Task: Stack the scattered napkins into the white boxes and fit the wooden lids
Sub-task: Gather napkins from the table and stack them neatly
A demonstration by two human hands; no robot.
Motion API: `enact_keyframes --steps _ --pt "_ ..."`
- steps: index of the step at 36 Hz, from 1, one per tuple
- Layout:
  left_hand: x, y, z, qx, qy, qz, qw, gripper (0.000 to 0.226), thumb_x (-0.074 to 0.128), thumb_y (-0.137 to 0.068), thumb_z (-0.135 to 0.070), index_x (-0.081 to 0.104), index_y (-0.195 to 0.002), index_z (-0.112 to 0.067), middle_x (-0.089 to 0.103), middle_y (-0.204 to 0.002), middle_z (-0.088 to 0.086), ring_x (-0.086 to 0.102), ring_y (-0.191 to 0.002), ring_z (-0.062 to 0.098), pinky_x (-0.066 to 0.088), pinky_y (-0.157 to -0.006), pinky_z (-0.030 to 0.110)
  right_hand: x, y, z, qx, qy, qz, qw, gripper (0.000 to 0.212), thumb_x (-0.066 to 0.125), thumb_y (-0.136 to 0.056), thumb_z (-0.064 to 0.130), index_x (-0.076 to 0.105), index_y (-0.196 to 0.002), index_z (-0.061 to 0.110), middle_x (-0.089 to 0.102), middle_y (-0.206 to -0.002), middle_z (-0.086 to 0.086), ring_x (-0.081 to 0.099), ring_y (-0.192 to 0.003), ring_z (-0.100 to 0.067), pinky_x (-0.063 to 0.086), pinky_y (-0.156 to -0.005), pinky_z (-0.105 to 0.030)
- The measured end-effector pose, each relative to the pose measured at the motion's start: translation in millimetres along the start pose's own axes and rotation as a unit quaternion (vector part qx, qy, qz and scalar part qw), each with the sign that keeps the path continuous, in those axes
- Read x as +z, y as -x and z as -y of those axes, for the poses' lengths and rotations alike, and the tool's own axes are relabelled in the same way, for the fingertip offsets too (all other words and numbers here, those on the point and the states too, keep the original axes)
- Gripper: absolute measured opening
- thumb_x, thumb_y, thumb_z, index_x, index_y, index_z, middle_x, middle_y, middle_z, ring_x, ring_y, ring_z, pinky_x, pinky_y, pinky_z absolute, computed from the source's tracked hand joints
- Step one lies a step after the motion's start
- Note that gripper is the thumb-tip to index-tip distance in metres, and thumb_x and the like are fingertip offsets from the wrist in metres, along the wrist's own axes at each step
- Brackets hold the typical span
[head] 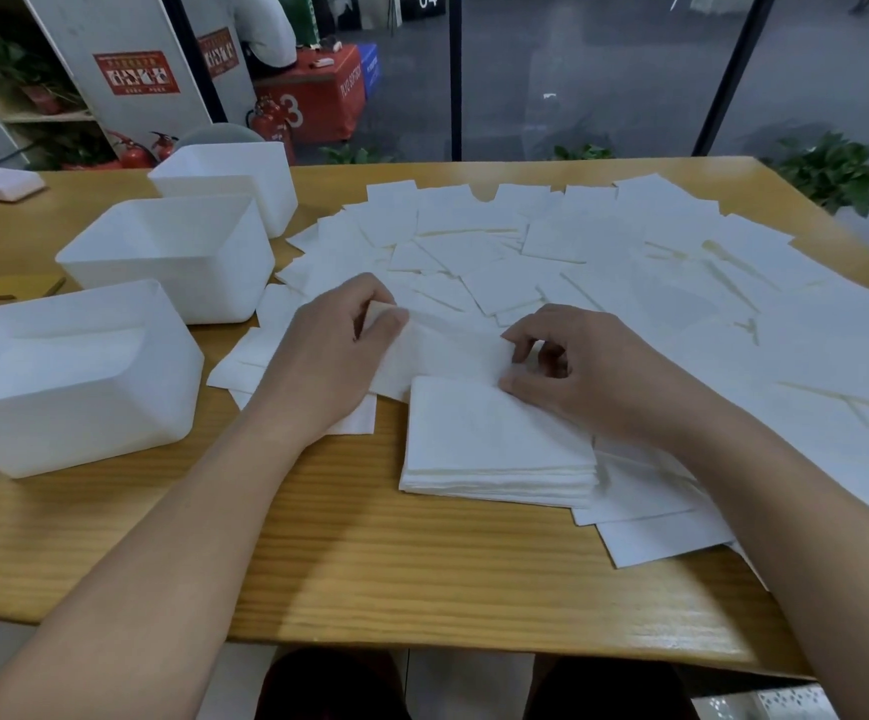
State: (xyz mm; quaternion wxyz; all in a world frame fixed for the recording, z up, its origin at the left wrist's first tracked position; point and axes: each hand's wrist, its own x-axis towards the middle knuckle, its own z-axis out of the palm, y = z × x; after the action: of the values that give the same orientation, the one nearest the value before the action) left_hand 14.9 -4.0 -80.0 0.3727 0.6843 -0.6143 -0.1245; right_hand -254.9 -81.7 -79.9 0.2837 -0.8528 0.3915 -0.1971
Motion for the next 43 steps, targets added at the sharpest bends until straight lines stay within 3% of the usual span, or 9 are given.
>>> enact_keyframes --steps 7,11,15,20,22,26,30,39,43 --pt "-2 0 -3 0.028 0.056 -0.090 0.994 0.011 0.058 -0.112 -0.031 0.064 -0.104 -0.026 0.063 -0.079 -0.012 0.059 -0.071 0.013 0.047 -0.063 0.028 -2 1 4 0.006 -0.030 -0.020 0.999 0.027 0.080 -0.093 0.043 0.071 -0.118 0.039 0.070 -0.105 0.020 0.062 -0.080 -0.006 0.054 -0.077 -0.026" --pt "-4 1 -8 0.066 0.107 -0.153 0.980 0.012 0.059 -0.113 -0.029 0.064 -0.111 -0.019 0.067 -0.087 -0.008 0.067 -0.078 0.015 0.056 -0.064 0.031 -3 -2 6 0.009 -0.057 -0.054 0.997 0.050 0.077 -0.092 0.056 0.063 -0.137 0.038 0.071 -0.118 0.021 0.067 -0.097 -0.005 0.056 -0.084 -0.029" --pt "-4 1 -9 0.068 0.203 -0.132 0.968 0.007 0.063 -0.111 -0.021 0.065 -0.111 -0.015 0.069 -0.087 -0.001 0.067 -0.078 0.017 0.056 -0.065 0.030 -6 0 10 -0.006 -0.078 -0.092 0.993 0.068 0.070 -0.093 0.067 0.052 -0.151 0.038 0.064 -0.134 0.023 0.063 -0.117 -0.002 0.053 -0.089 -0.028" --pt "-1 10 -19 0.019 0.280 -0.011 0.960 0.006 0.069 -0.107 -0.016 0.067 -0.112 -0.014 0.066 -0.070 -0.001 0.056 -0.064 0.022 0.046 -0.060 0.035 -17 1 15 -0.014 -0.199 -0.124 0.972 0.030 0.080 -0.098 0.037 0.072 -0.126 0.032 0.058 -0.078 -0.003 0.055 -0.070 -0.013 0.046 -0.073 -0.033" --pt "1 17 -26 0.004 0.291 0.023 0.957 0.009 0.069 -0.107 -0.014 0.066 -0.115 -0.014 0.064 -0.065 -0.002 0.050 -0.057 0.019 0.041 -0.056 0.031 -26 3 14 -0.006 -0.200 -0.090 0.976 0.023 0.082 -0.096 0.025 0.076 -0.117 0.030 0.061 -0.077 -0.016 0.054 -0.063 -0.017 0.047 -0.068 -0.034" --pt "3 34 -29 0.003 0.208 0.057 0.977 0.018 0.072 -0.105 -0.022 0.067 -0.120 -0.030 0.045 -0.059 0.008 0.036 -0.053 0.021 0.034 -0.055 0.030 -37 5 8 0.022 -0.173 0.008 0.985 0.022 0.084 -0.093 0.020 0.078 -0.112 0.030 0.063 -0.076 -0.015 0.054 -0.060 -0.017 0.048 -0.065 -0.036" --pt "4 42 -28 0.015 0.134 0.083 0.987 0.033 0.076 -0.101 -0.024 0.063 -0.128 -0.038 0.056 -0.061 0.000 0.047 -0.052 0.012 0.044 -0.064 0.022 -38 7 3 0.044 -0.106 0.084 0.990 0.022 0.086 -0.090 0.026 0.077 -0.109 0.033 0.066 -0.072 -0.001 0.055 -0.059 -0.012 0.046 -0.058 -0.033" --pt "0 39 -18 0.019 -0.015 0.109 0.994 0.033 0.075 -0.093 -0.061 0.062 -0.119 -0.046 0.060 -0.111 -0.019 0.059 -0.100 0.007 0.051 -0.086 0.027 -36 7 1 0.019 -0.027 0.031 0.999 0.030 0.092 -0.079 0.048 0.077 -0.103 0.035 0.066 -0.081 0.010 0.054 -0.064 -0.003 0.043 -0.058 -0.015" --pt "1 42 -22 0.024 -0.054 0.161 0.985 0.044 0.066 -0.089 -0.079 0.060 -0.121 -0.048 0.060 -0.115 -0.023 0.054 -0.107 -0.006 0.049 -0.089 0.026 -34 7 2 0.007 -0.019 0.020 1.000 0.027 0.085 -0.084 0.058 0.077 -0.102 0.039 0.073 -0.094 0.012 0.063 -0.076 -0.008 0.052 -0.068 -0.023"
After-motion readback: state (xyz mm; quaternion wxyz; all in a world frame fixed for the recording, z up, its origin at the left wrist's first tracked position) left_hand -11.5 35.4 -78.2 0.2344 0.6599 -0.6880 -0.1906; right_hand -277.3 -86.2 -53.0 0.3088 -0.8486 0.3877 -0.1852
